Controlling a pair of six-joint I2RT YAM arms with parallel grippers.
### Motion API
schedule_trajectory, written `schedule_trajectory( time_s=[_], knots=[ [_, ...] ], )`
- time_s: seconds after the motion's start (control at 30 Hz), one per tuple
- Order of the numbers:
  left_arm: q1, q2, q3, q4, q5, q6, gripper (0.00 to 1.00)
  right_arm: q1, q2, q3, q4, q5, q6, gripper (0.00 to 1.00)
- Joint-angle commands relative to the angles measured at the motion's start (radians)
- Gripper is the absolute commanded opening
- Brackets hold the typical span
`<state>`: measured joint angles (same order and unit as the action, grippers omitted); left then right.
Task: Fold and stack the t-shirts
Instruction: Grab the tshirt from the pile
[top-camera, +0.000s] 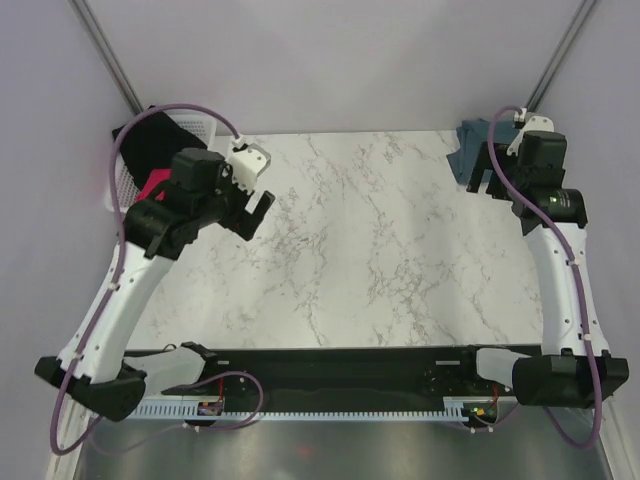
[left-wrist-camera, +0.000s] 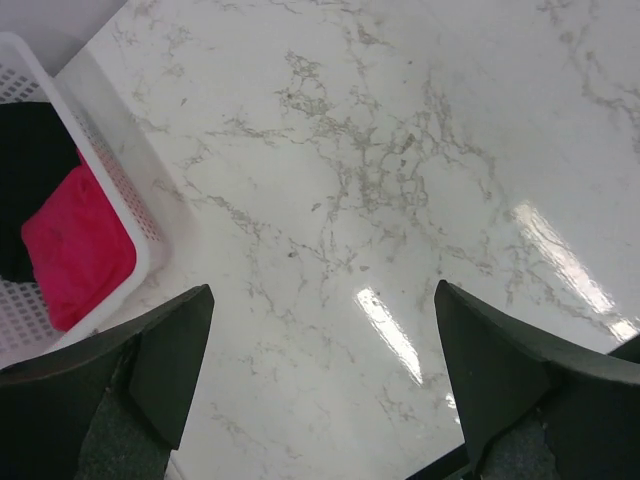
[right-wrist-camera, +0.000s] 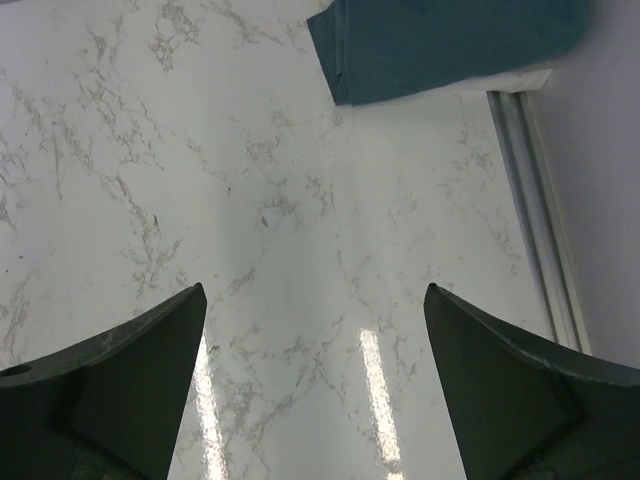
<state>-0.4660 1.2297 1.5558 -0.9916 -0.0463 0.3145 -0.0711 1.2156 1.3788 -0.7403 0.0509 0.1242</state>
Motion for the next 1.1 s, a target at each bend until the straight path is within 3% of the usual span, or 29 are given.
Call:
schedule_trajectory(
  time_s=[0.0,0.1,0.17,0.37,0.47,0.57,0.63,0.67,0.73,0.8,0.83,0.9,0.97,1.07],
  knots=[
    [0.006,-0.108,-0.082,0.008,0.114,-0.109,1.00,0.001,0.045,0.059,-0.073,0.064,-0.083,0.98],
    [0.007,-0.223,-0.173,0.080,0.175,-0.135,1.00,0.002,0.084,0.006,-0.025,0.104,-0.169,0.98],
    [0.007,-0.257,-0.210,0.137,0.148,-0.138,1.00,0.001,0.126,0.012,-0.005,0.051,-0.227,0.98],
    [0.007,-0.214,-0.181,0.207,-0.125,0.015,0.99,0.013,0.298,0.127,0.018,-0.250,-0.267,0.98],
    [0.019,-0.205,-0.267,0.208,-0.125,0.015,0.99,0.059,0.393,0.184,-0.008,-0.230,-0.291,0.98],
    [0.111,-0.176,-0.307,0.208,-0.125,0.015,0.99,0.117,0.476,0.272,0.013,-0.287,-0.281,0.98],
    [0.222,-0.135,-0.265,0.208,-0.125,0.015,0.99,0.210,0.534,0.337,0.091,-0.162,-0.247,0.98],
    [0.260,-0.074,-0.240,0.565,-0.159,0.222,0.98,0.241,0.556,0.365,0.123,-0.084,-0.207,0.98],
    [0.392,0.002,-0.124,0.513,-0.077,0.140,0.96,0.313,0.634,0.492,0.157,0.146,-0.047,0.98],
    [0.464,0.135,-0.025,0.446,0.023,-0.001,0.96,0.314,0.686,0.669,0.122,0.168,0.041,0.98],
    [0.557,0.186,0.066,0.391,0.046,-0.044,0.96,0.309,0.705,0.705,0.118,0.164,0.087,0.98],
    [0.627,0.305,0.139,0.361,0.176,-0.104,0.96,0.265,0.713,0.761,0.130,-0.053,0.077,0.98],
    [0.641,0.376,0.217,0.347,0.189,-0.110,0.96,0.228,0.739,0.773,0.134,-0.291,0.054,0.98],
    [0.673,0.542,0.331,0.299,0.204,-0.106,0.94,0.186,0.785,0.783,0.133,-0.446,0.074,0.98]
  ],
)
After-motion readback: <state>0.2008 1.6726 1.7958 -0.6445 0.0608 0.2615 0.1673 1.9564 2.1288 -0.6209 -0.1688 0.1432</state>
